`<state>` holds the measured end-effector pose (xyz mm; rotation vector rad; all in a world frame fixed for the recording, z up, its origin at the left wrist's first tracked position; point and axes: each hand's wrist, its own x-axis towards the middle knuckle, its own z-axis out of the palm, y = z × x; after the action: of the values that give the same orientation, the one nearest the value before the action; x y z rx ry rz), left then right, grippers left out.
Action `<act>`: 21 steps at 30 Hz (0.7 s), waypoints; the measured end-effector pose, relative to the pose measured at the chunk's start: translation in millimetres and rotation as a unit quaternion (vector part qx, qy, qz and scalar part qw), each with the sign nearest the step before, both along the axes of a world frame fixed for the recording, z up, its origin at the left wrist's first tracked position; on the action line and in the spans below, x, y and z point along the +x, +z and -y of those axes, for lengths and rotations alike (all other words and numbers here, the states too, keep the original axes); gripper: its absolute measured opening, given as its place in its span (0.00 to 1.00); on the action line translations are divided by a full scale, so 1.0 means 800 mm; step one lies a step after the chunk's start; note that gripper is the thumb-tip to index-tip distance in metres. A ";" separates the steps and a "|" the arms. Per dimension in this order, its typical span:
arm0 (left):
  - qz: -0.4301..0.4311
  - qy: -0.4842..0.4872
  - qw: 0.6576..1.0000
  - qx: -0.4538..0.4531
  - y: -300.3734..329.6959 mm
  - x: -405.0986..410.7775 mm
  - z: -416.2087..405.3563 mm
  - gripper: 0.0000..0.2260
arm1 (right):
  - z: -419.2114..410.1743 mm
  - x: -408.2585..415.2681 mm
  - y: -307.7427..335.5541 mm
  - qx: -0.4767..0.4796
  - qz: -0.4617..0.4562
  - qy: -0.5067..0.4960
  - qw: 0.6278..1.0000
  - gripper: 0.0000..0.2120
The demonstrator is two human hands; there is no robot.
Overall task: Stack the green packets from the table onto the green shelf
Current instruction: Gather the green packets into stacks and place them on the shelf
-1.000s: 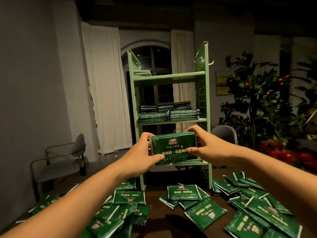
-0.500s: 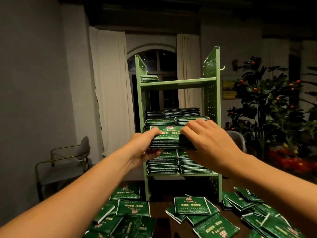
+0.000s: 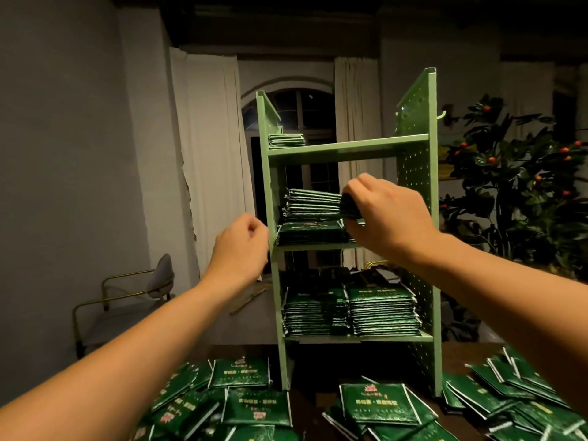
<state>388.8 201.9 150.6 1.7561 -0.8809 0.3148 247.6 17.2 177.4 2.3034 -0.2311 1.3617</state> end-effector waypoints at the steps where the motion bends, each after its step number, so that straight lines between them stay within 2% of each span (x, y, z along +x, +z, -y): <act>1: 0.060 0.007 0.998 0.030 -0.005 0.001 -0.001 0.09 | 0.001 0.009 0.001 0.005 -0.007 -0.001 1.000 0.14; 4: 0.188 0.018 0.978 0.090 -0.009 0.007 0.005 0.07 | 0.002 0.032 0.003 0.025 -0.029 0.002 0.999 0.16; 8: 0.351 0.054 0.918 0.175 -0.002 0.019 0.025 0.03 | 0.009 0.061 0.000 0.048 -0.072 -0.004 0.996 0.18; 12: 0.378 0.069 0.895 0.227 0.001 0.030 0.054 0.03 | 0.015 0.070 0.002 0.101 -0.120 0.003 0.988 0.22; 14: 0.385 0.084 0.890 0.230 -0.001 0.036 0.063 0.03 | 0.015 0.060 0.004 0.051 -0.100 -0.014 0.994 0.26; 17: 0.394 0.097 0.886 0.224 -0.006 0.038 0.072 0.04 | 0.011 0.042 -0.002 -0.029 -0.066 0.003 0.997 0.15; 19: 0.396 0.099 0.885 0.224 -0.005 0.038 0.075 0.04 | 0.007 0.040 -0.010 -0.030 -0.116 0.035 0.992 0.08; 21: 0.395 0.105 0.886 0.218 -0.002 0.039 0.080 0.04 | 0.009 0.046 -0.016 -0.006 -0.162 0.041 0.986 0.04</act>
<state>420.0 138.1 148.9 2.1742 -1.4141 1.1024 284.7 9.9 164.5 2.5036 -0.0232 0.9995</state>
